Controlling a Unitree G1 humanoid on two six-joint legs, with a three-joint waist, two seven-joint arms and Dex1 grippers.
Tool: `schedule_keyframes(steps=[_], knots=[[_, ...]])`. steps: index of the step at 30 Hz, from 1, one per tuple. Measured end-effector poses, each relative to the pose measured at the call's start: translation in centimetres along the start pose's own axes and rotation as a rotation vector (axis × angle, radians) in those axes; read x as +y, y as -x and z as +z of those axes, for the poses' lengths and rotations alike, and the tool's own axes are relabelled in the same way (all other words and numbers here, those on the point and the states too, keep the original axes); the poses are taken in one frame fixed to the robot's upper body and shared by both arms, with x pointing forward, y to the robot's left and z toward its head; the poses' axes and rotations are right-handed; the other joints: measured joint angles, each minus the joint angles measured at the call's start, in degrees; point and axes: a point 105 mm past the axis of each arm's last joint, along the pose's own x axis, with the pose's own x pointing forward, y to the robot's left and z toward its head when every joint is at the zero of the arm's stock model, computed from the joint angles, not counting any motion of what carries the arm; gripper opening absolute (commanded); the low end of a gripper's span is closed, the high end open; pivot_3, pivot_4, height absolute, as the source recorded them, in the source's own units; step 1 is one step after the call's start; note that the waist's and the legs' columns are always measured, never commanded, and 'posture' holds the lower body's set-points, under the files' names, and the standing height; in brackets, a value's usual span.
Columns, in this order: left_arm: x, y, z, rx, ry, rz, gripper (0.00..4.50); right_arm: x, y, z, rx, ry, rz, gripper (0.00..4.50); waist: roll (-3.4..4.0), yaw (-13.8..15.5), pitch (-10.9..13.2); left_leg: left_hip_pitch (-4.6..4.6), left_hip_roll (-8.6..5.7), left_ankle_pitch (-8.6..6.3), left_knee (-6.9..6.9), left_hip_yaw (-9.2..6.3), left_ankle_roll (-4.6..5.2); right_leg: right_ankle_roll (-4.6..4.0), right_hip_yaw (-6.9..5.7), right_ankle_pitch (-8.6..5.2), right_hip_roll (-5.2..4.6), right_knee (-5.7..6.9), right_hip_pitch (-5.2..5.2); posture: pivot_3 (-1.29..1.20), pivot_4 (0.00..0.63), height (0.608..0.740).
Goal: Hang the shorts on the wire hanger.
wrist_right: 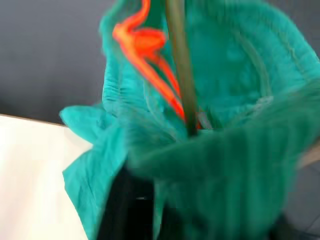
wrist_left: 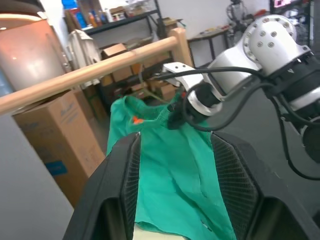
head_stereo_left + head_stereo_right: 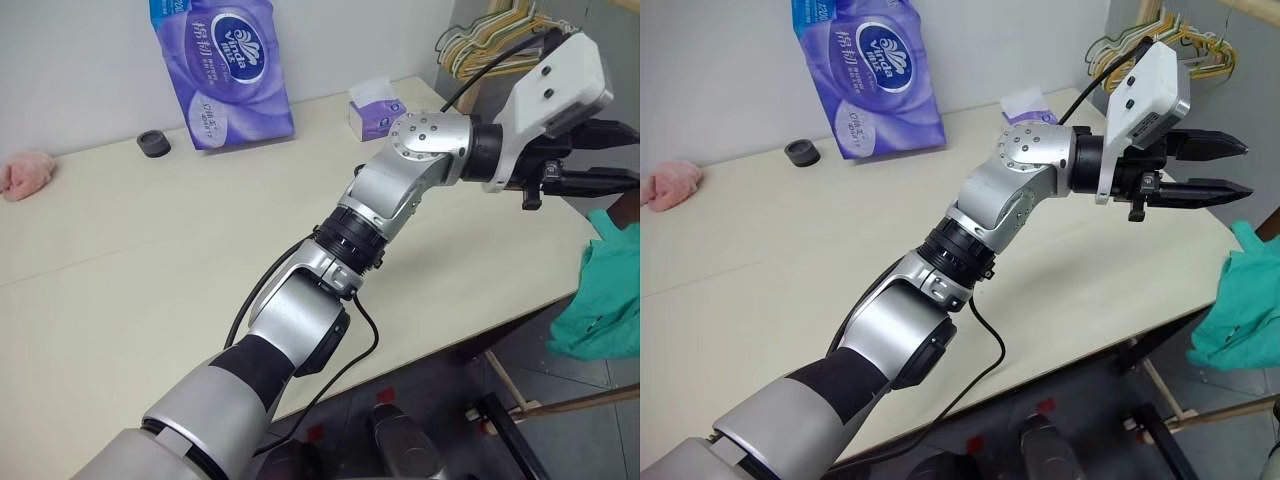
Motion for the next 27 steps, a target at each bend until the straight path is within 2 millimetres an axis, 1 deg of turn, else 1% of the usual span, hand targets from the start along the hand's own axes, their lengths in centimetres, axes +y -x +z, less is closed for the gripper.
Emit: schedule_keyframes(steps=[3,5,6,10,12,16,19,20,23,25,27], knots=[[-0.2,-0.1,0.1,-0.001,-0.004,-0.016,2.33,0.1,-0.1,-0.6,0.005,0.010,0.000,3.53,0.00,-0.4,0.0,0.00,-0.01,0.00,0.00,0.01,0.00,0.00,0.00,0.00,0.00,0.00,0.00,-0.38,0.185,0.740],[-0.4,-0.1,0.4,-0.012,-0.005,-0.024,2.33,0.2,0.1,-0.5,-0.008,0.017,0.005,4.24,0.00,-0.8,0.0,-0.01,-0.01,0.00,-0.01,-0.01,0.00,0.01,0.00,0.00,0.00,0.00,0.00,-0.38,0.185,0.740],[-0.4,-0.2,0.6,-0.017,-0.010,-0.028,2.33,0.2,0.3,-0.3,-0.020,0.019,0.001,4.47,0.00,-1.0,0.0,-0.01,0.00,0.00,-0.01,-0.02,0.00,0.01,-0.01,0.00,0.00,0.00,0.00,-0.39,0.184,0.740],[-0.5,-0.2,0.7,-0.016,-0.005,-0.034,2.33,0.0,1.1,0.3,-0.074,0.047,-0.022,4.47,0.01,-1.3,0.0,0.01,0.00,0.00,0.00,0.00,0.00,0.01,0.00,0.00,0.01,0.02,0.00,-0.40,0.181,0.740],[-0.6,-0.3,0.7,-0.015,-0.005,-0.035,2.33,0.1,1.7,0.9,-0.113,0.078,-0.045,4.47,0.01,-1.4,0.0,0.03,0.00,0.00,0.00,0.03,0.00,0.01,0.00,0.00,0.01,0.02,0.00,-0.40,0.181,0.740],[-0.6,-0.3,0.7,-0.012,-0.005,-0.039,2.33,1.0,3.2,2.6,-0.206,0.113,-0.066,4.47,0.01,-2.1,0.0,0.03,-0.01,0.00,0.00,0.03,0.00,0.01,0.00,0.00,0.01,0.02,0.01,-0.41,0.178,0.740],[-0.6,-0.3,0.7,-0.012,-0.005,-0.040,2.33,1.7,3.7,3.3,-0.241,0.148,-0.074,4.47,0.02,-2.6,0.0,0.03,-0.01,0.00,0.00,0.03,0.01,0.01,0.01,0.00,0.01,0.01,0.00,-0.40,0.175,0.740],[-0.6,-0.3,0.7,-0.012,-0.005,-0.039,2.33,2.1,3.9,3.6,-0.253,0.160,-0.070,4.47,0.05,-2.6,0.0,0.04,-0.01,0.00,0.00,0.05,0.01,0.01,0.01,0.00,0.00,0.02,0.00,-0.40,0.174,0.740],[-0.7,-0.3,0.6,-0.010,-0.005,-0.041,2.33,4.3,5.9,5.4,-0.358,0.198,-0.025,4.47,0.06,-3.1,0.0,0.13,0.03,0.00,-0.03,0.07,0.01,0.01,0.02,0.00,0.03,0.05,0.02,-0.40,0.173,0.740],[-0.7,-0.3,0.6,-0.010,-0.006,-0.040,2.33,5.1,6.7,5.9,-0.403,0.236,-0.015,4.47,0.06,-3.3,0.0,0.14,0.04,0.00,-0.02,0.03,0.01,0.01,0.04,0.00,0.04,0.05,0.03,-0.39,0.172,0.740],[-0.7,-0.3,0.6,-0.009,-0.005,-0.039,2.33,5.9,7.2,6.0,-0.428,0.286,-0.011,4.47,0.07,-3.5,0.0,0.13,0.03,0.00,-0.03,0.06,0.01,0.01,0.04,0.00,0.03,0.03,0.03,-0.39,0.173,0.740]])
